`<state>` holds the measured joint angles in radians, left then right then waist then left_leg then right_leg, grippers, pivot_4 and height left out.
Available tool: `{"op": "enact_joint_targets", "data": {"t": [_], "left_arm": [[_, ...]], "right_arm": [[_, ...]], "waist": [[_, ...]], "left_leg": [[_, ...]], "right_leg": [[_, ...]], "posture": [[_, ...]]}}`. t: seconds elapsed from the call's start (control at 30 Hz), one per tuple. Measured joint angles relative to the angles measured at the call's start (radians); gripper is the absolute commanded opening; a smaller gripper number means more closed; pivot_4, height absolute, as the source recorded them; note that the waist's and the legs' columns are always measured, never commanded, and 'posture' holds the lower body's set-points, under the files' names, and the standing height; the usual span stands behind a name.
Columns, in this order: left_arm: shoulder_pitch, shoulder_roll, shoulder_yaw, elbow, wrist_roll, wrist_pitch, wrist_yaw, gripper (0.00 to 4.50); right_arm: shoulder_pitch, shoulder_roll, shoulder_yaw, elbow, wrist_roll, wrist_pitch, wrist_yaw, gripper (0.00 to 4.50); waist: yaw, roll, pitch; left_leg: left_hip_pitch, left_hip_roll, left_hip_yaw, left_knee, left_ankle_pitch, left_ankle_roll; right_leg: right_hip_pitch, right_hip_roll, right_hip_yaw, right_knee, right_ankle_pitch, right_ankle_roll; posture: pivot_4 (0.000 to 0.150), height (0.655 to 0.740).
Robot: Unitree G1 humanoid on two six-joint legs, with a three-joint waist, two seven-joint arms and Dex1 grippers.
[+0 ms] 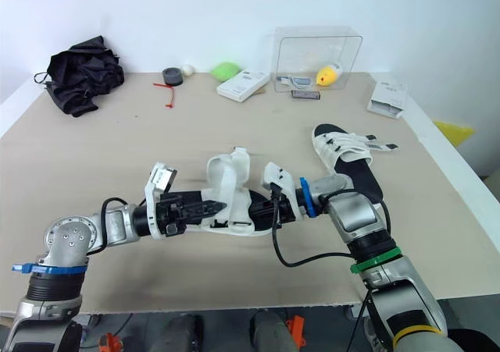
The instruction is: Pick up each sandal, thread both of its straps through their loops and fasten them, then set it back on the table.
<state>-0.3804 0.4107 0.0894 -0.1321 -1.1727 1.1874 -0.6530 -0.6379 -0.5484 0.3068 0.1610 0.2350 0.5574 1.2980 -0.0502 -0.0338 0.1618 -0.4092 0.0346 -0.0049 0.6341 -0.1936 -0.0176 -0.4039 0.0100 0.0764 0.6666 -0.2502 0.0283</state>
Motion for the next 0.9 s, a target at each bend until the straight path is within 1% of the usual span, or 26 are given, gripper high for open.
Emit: {"op": "enact_joint_targets", "data": {"t": [0.17, 0.43, 0.63, 0.77, 0.8, 0.83, 0.87, 0.9], "left_arm": [[0.020, 0.020, -0.018, 0.004, 0.070, -0.053, -0.042, 0.04], [0.063, 0.027, -0.053, -0.008, 0.163, -0.182, -0.162, 0.04], [0.113, 0.082, -0.119, -0.074, 0.265, -0.300, -0.275, 0.04], [0.133, 0.162, -0.188, -0.112, 0.374, -0.416, -0.371, 0.04], [0.133, 0.167, -0.195, -0.115, 0.389, -0.432, -0.383, 0.30], [0.133, 0.171, -0.204, -0.115, 0.408, -0.451, -0.394, 0.45], [0.133, 0.182, -0.215, -0.114, 0.425, -0.465, -0.410, 0.75], [0.133, 0.193, -0.221, -0.113, 0.436, -0.478, -0.425, 1.29]], "right_arm": [[0.000, 0.002, -0.001, -0.001, 0.000, 0.001, 0.002, 0.00], [0.000, 0.004, -0.005, -0.003, 0.001, 0.008, 0.003, 0.00], [0.000, 0.005, -0.005, -0.005, 0.005, 0.009, 0.005, 0.00], [-0.003, 0.013, -0.003, -0.005, 0.006, 0.009, 0.008, 0.00], [-0.004, 0.014, -0.002, -0.005, 0.007, 0.009, 0.008, 0.00], [-0.005, 0.015, 0.000, -0.005, 0.007, 0.009, 0.009, 0.00], [-0.006, 0.015, 0.000, -0.004, 0.007, 0.009, 0.010, 0.00], [-0.006, 0.015, 0.000, -0.004, 0.008, 0.009, 0.012, 0.00]], "waist": [[0.000, 0.000, 0.000], [0.000, 0.000, 0.000], [0.000, 0.000, 0.000], [-0.001, 0.000, 0.000], [-0.001, 0.000, 0.000], [-0.001, 0.000, 0.000], [-0.001, 0.000, 0.000], [-0.001, 0.000, 0.000]], "left_leg": [[0.000, 0.001, 0.000, -0.001, 0.000, 0.000], [0.000, 0.002, 0.001, -0.002, 0.000, -0.001], [0.001, 0.003, 0.001, -0.004, -0.001, -0.001], [0.002, 0.004, 0.002, -0.008, -0.001, -0.002], [0.003, 0.004, 0.002, -0.009, -0.001, -0.002], [0.003, 0.004, 0.002, -0.010, -0.001, -0.002], [0.003, 0.004, 0.002, -0.011, -0.001, -0.002], [0.003, 0.004, 0.001, -0.012, -0.001, -0.002]], "right_leg": [[0.000, 0.001, 0.000, 0.000, -0.001, -0.001], [-0.001, 0.001, 0.000, 0.000, -0.001, -0.002], [-0.002, 0.002, 0.000, 0.000, -0.002, -0.004], [-0.002, 0.002, 0.000, 0.000, -0.004, -0.006], [-0.002, 0.002, 0.000, 0.000, -0.004, -0.007], [-0.002, 0.002, 0.000, 0.000, -0.005, -0.007], [-0.002, 0.003, 0.000, 0.000, -0.006, -0.007], [-0.002, 0.003, 0.000, 0.000, -0.006, -0.008]], "posture": [[0.150, 0.7400], [0.150, 0.7400], [0.150, 0.7400], [0.150, 0.7400], [0.150, 0.7400], [0.150, 0.7400], [0.150, 0.7400], [0.150, 0.7400]]}}
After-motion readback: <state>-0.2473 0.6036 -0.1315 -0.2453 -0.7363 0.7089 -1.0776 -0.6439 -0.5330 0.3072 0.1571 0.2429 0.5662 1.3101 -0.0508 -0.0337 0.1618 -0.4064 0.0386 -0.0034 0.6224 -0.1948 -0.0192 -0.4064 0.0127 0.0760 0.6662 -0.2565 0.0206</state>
